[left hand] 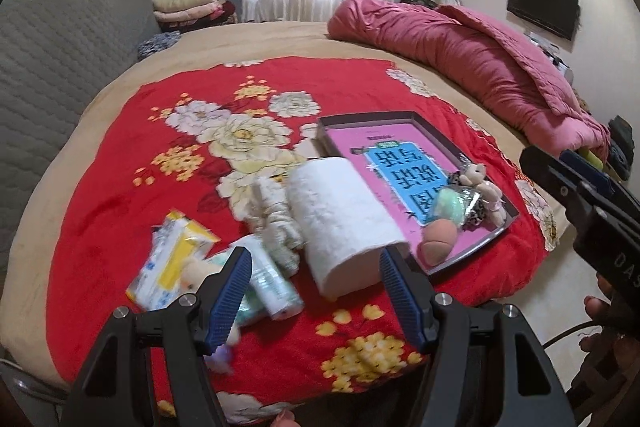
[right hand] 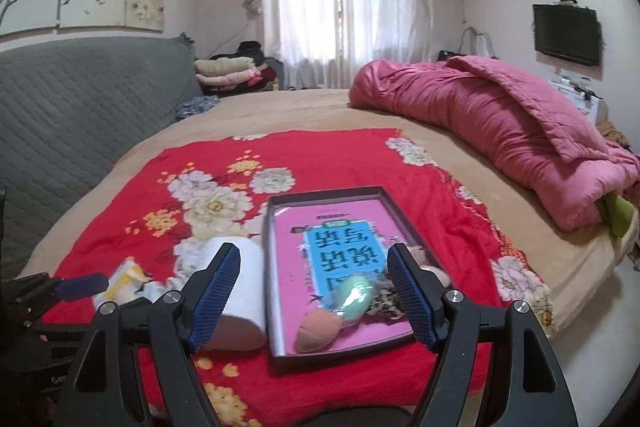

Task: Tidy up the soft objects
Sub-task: 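Move both open tools back toward the pile of soft items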

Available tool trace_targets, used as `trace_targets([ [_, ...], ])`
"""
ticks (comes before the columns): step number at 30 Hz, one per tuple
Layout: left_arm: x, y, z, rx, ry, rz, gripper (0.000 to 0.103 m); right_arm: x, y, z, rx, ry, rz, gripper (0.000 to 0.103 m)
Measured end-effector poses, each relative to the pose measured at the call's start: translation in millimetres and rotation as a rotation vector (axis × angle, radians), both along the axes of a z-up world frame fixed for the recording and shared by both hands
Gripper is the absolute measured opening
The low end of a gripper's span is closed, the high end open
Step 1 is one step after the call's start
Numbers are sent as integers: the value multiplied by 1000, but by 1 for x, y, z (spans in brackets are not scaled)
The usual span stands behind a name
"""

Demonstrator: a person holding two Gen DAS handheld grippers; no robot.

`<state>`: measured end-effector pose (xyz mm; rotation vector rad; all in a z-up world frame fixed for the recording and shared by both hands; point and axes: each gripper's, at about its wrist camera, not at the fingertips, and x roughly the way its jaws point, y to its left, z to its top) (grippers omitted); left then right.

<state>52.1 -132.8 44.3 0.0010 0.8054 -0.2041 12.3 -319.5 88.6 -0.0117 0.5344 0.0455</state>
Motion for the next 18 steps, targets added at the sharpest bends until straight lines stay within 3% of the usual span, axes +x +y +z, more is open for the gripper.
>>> trace_targets([
  [18,-20,103,2,-40,14,187,66,-16,86,-5,-8,63,253,77],
])
